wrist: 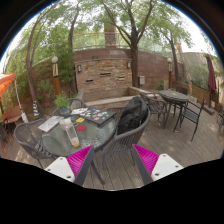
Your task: Pour water
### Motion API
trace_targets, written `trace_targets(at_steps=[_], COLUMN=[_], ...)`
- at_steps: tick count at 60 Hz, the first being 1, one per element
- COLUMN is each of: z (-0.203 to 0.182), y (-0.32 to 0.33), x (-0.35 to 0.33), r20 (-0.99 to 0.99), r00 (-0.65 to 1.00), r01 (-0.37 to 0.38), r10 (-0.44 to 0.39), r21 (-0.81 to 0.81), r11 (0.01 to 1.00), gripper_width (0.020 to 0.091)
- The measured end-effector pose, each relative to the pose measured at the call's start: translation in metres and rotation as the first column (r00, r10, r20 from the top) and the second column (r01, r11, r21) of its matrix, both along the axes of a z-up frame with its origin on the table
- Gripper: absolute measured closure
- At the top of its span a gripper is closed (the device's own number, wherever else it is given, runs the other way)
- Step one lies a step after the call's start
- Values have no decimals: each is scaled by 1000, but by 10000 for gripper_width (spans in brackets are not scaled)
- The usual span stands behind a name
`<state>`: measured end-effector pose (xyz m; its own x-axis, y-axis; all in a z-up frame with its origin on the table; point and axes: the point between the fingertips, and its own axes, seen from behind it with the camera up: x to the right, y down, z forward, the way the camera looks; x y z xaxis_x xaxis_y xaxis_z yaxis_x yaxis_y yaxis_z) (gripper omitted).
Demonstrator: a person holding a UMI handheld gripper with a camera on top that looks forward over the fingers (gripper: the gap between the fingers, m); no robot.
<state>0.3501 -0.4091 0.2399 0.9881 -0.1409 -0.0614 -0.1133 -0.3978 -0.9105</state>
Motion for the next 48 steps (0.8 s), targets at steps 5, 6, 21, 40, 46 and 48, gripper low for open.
trace_targets(at_steps=[5, 6, 21, 40, 46, 48], z=[4, 5, -20, -105, -142, -153], y=[1, -1, 12, 120, 180, 203], x=[1, -2, -38, -100, -130, -137], r20=[5, 9, 38, 63, 23, 20], r00=[1000, 1000, 999, 981, 972, 970], r01=[16, 18, 4, -186, -234, -242], r10=[-16, -18, -5, 182, 233, 242], r21=[15, 18, 23, 66, 116, 140], r11=[1000, 1000, 1000, 980, 965, 960], gripper_width=[272, 273, 273, 273, 272, 272])
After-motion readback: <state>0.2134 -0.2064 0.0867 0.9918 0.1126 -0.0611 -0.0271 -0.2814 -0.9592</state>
